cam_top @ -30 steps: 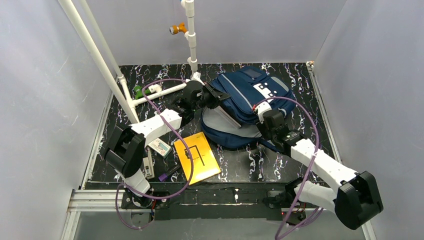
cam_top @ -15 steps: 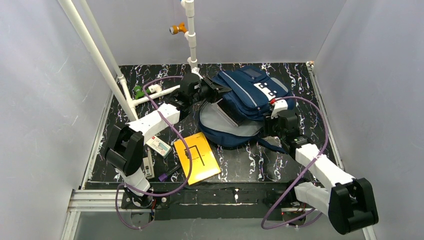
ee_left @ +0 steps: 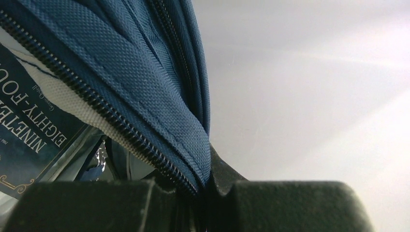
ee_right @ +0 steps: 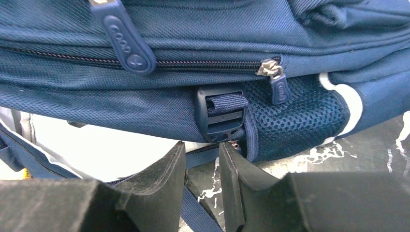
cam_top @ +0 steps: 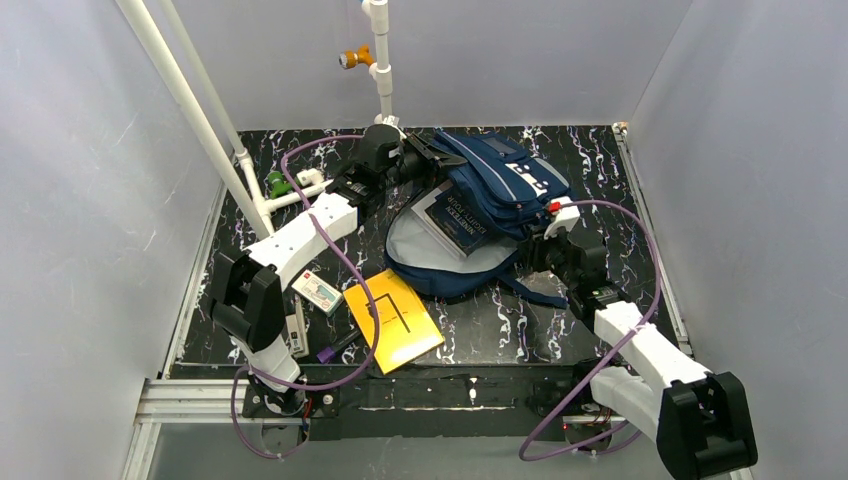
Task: Pack the student bag
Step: Zip the student bag at the center of the board.
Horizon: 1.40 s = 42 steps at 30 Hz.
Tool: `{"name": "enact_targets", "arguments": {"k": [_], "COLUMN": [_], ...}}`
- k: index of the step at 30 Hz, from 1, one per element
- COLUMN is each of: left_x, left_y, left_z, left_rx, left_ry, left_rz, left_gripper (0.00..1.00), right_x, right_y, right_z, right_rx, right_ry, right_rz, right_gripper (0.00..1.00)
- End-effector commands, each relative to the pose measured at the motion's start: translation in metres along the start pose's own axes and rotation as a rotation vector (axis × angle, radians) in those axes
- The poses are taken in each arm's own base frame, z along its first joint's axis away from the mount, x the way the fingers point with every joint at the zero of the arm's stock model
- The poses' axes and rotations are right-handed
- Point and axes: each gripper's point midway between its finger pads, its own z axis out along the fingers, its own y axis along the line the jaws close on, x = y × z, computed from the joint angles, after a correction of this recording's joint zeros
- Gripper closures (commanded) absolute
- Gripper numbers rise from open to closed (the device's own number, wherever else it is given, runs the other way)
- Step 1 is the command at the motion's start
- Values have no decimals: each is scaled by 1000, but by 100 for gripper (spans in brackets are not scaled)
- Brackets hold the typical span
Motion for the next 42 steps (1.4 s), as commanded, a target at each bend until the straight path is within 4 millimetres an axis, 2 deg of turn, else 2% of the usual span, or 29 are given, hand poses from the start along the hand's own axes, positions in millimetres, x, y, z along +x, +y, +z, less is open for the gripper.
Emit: {"name": "enact_targets", "arguments": {"k": [1,4,7,11,14,17,19,24,25,26,27,32,36,42], "left_x": [-4,-4,-3,-2,-2,-1,-1,0,-1,0,0,0,0,0], "left_y": [-98,-98,-94,-88,-88,-87,-86,-83,-99,-84,-82,-80,-76,-74], "left_z": [-31,-31,-29,-26,-25,-24,-24,-23,-26,-23,-22,-20,-17,-15], "left_rx": [257,251,239,225,225,223,221,215,289,222,213,208,200,195], "left_ry": [-9,-7,-2,4,10,13,15,22,12,20,21,28,27,29], "left_rz": [65,66,67,55,54,52,50,41,64,42,40,35,29,27], "left_gripper": [100,100,100,100,100,100,100,100,100,100,100,100,100,100], "right_x": [-11,-6,-3,0,-2,-4,-2,5,6,7,10,16,18,25], "right_y": [12,4,-4,-12,-11,-11,-15,-16,-15,-14,-13,-5,-2,2], "right_z": [7,9,7,10,13,17,20,28,30,33,35,32,29,23], "right_rx": [-105,-95,-101,-131,-179,-190,-175,-200,-215,-226,-235,-276,-285,-287], "right_ry": [-69,-69,-86,-71,-81,-92,-89,-79,-73,-63,-52,-45,-32,-27], "right_rz": [43,104,136,189,221,243,258,236,235,236,240,238,267,299], "right_gripper": [61,59,50,48,48,42,38,36,36,37,38,45,59,60]}}
